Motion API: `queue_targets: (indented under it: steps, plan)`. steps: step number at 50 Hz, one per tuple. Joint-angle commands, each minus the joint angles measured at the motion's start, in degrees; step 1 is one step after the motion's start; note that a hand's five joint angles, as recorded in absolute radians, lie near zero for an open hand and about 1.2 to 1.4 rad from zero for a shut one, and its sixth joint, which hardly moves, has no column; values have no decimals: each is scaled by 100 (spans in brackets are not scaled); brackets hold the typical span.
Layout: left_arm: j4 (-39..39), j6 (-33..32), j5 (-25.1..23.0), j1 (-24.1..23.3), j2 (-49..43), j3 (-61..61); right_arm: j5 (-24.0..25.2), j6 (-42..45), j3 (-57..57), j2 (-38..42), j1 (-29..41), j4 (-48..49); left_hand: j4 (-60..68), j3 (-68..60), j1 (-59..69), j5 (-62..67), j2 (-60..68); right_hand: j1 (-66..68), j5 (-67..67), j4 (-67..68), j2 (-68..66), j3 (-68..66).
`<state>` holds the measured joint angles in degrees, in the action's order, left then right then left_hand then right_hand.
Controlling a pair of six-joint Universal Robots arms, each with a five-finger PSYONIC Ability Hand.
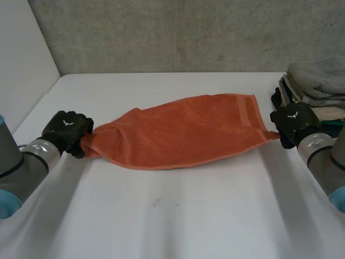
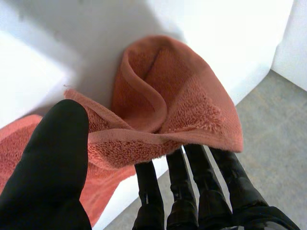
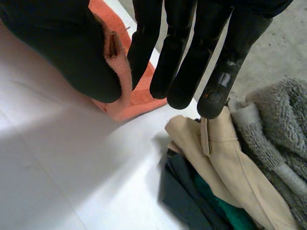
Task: Fold the laundry.
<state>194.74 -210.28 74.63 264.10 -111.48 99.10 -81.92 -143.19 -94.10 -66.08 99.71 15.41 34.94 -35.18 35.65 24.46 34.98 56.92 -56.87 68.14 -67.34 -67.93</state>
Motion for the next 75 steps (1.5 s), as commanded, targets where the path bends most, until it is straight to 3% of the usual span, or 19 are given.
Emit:
queue_targets:
  steps: [1, 32, 36, 38, 44, 50, 59, 64, 70, 75]
  plan:
    - [108, -13, 7, 115, -172, -66, 27, -69, 33, 16, -84, -11, 320, -295, 249, 368, 315, 2308, -1313, 1186, -1266, -1207]
    - [214, 22, -195, 194, -550, -453, 203, -51, 24, 86, -66, -3, 404, -379, 333, 452, 399, 2308, -1313, 1186, -1266, -1207]
    - [214, 22, -186, 124, -656, -584, 203, -33, 24, 121, -66, -11, 1761, -1736, 1690, 1809, 1756, 2308, -1313, 1186, -1266, -1207]
    - [214, 49, -160, 106, -674, -690, 203, -33, 24, 122, -66, -11, 4247, -4222, 4176, 4294, 4242, 2308, -1313, 1186, -1266, -1207]
    - [82, 49, -89, 89, -674, -892, 159, 1, 33, 87, -84, -29, 4506, -4482, 4435, 4554, 4502, 2308, -1313, 1186, -1266, -1207]
    - [-822, 119, -1, 80, -60, -875, 159, 107, 120, -89, -119, -441, 4506, -4482, 4435, 4554, 4502, 2308, -1313, 1186, -1266, -1207]
    - [-2501, 163, -19, 142, 1759, -945, 220, 941, 1164, -1792, -531, -2917, 4506, -4482, 4435, 4554, 4502, 2308, -1313, 1186, -1266, -1207]
    - [-3265, 163, -37, 247, 2682, -1225, 212, 1363, 1772, -2321, -629, -3684, 4506, -4482, 4435, 4554, 4502, 2308, -1313, 1186, -1266, -1207]
    - [-3618, 146, -37, 309, 2763, -1385, 220, 1777, 1949, -2428, -734, -4212, 4506, -4482, 4435, 4554, 4502, 2308, -1313, 1186, -1266, -1207]
    - [-3610, 119, -10, 309, 1835, -1253, 194, 1979, 1834, -1570, -682, -4213, 4506, -4482, 4435, 4554, 4502, 2308, -1313, 1186, -1266, -1207]
